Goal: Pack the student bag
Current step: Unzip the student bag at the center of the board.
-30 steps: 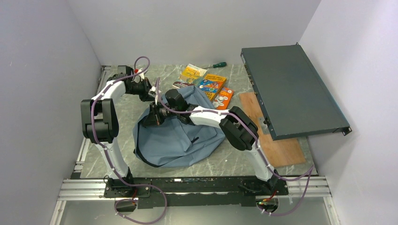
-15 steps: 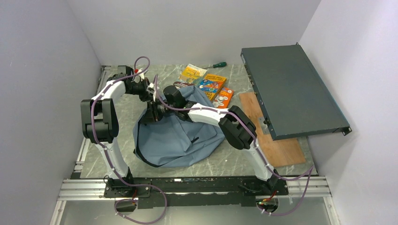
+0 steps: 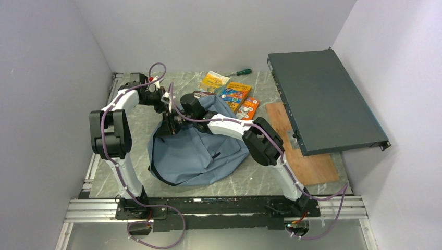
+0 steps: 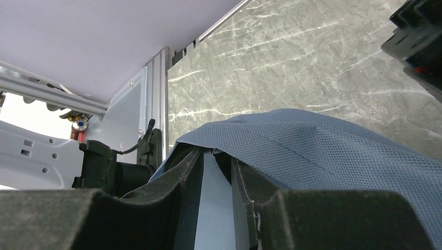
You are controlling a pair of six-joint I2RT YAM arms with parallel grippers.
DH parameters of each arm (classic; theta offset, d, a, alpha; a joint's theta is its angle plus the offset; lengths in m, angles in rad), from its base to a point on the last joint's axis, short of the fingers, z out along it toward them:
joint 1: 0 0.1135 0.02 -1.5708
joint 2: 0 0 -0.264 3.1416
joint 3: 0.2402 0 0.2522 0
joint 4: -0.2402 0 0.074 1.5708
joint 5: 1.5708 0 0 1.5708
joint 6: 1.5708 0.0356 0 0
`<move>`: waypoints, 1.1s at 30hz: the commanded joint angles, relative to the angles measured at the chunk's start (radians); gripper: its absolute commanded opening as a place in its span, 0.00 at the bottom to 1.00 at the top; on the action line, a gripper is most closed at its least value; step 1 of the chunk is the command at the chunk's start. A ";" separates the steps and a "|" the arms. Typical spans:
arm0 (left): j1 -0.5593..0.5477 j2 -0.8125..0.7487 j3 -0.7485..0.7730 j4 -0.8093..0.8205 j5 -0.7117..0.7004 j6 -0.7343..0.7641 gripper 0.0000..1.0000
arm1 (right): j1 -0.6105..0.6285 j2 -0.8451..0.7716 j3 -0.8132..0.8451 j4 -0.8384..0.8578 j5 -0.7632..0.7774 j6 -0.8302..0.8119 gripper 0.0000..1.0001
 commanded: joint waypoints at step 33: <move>0.007 -0.017 0.056 -0.021 -0.005 0.039 0.00 | -0.005 -0.037 0.011 0.011 -0.083 -0.068 0.00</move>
